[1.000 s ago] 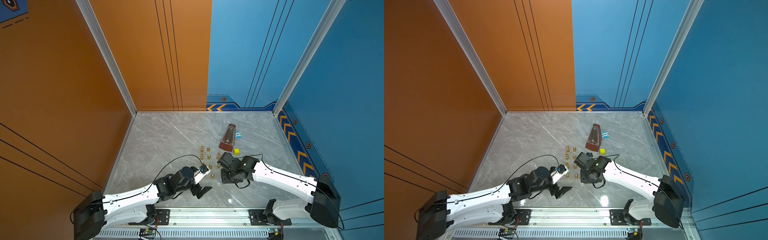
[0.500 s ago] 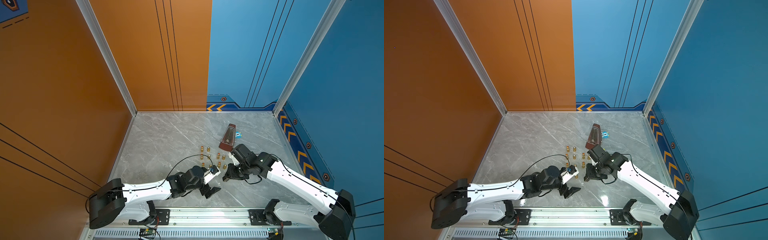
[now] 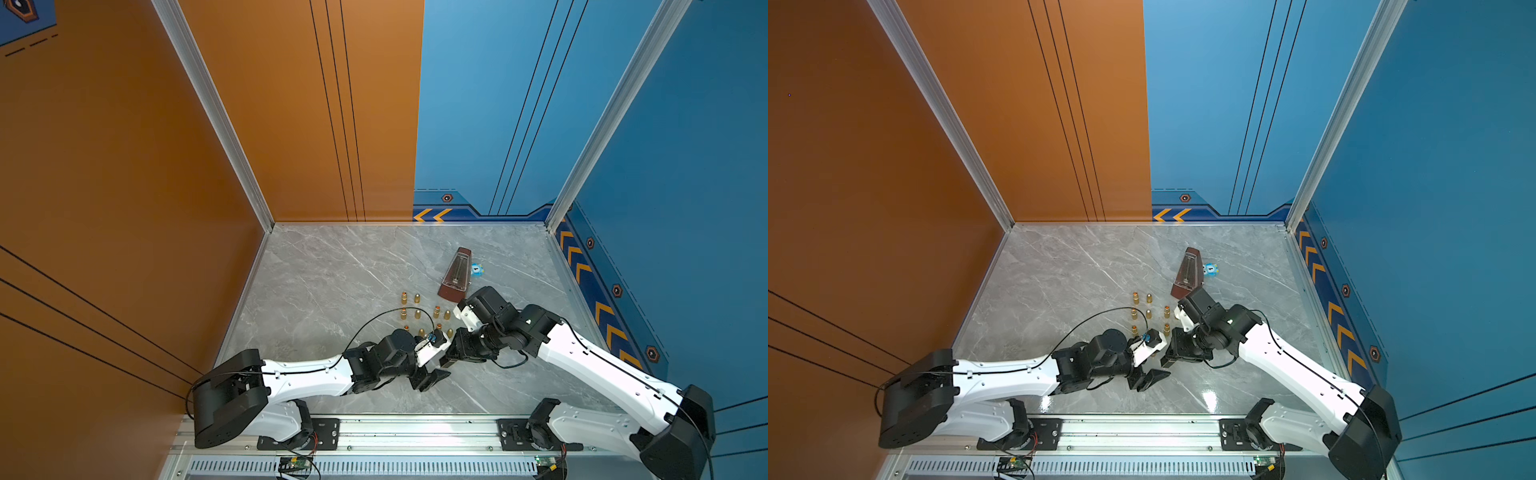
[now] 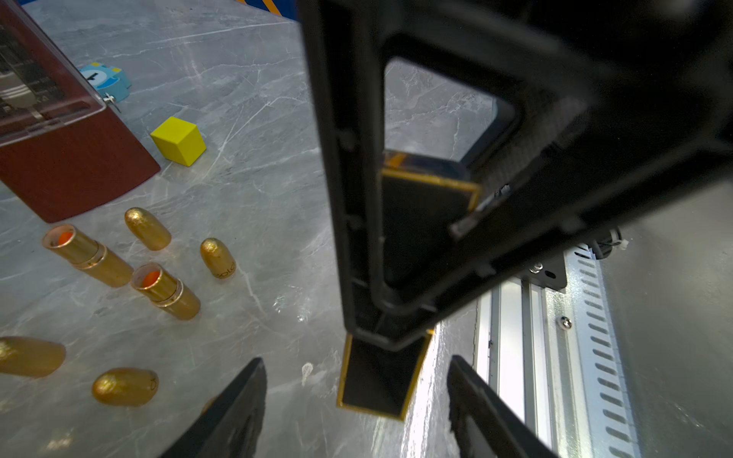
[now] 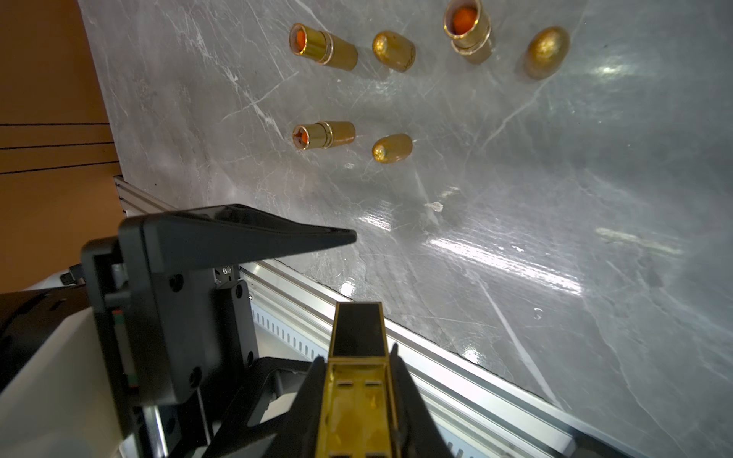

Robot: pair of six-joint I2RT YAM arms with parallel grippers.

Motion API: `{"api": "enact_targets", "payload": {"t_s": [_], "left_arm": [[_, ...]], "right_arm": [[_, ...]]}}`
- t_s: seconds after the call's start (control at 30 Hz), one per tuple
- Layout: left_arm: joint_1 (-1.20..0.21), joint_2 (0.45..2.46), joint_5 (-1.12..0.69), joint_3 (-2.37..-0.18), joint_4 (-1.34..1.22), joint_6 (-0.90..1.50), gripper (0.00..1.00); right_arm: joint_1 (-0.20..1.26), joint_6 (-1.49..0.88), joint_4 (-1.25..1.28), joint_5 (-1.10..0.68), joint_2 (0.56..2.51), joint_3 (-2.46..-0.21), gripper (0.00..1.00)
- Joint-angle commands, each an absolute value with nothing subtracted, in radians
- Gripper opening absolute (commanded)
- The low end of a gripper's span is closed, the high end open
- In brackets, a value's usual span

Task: Open the lipstick cap
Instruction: Open the cover of the lipstick.

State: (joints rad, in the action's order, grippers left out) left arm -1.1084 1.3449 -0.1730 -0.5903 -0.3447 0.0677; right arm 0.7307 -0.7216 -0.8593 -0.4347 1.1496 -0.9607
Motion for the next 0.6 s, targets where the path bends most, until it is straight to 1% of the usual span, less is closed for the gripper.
{"api": "enact_targets", "payload": {"t_s": [0.0, 0.07, 0.57], "left_arm": [[-1.123, 1.369, -0.202, -0.623, -0.374, 0.063, 0.67], [-1.122, 1.371, -0.198, -0.626, -0.373, 0.061, 0.61], [-1.123, 1.361, -0.179, -0.609, -0.395, 0.051, 0.34]], "right_arm": [[0.726, -0.729, -0.822, -0.469, 1.128, -0.966, 0.24], [0.724, -0.732, -0.819, -0.475, 1.129, -0.964, 0.24], [0.715, -0.737, -0.801, -0.512, 1.121, -0.939, 0.24]]}}
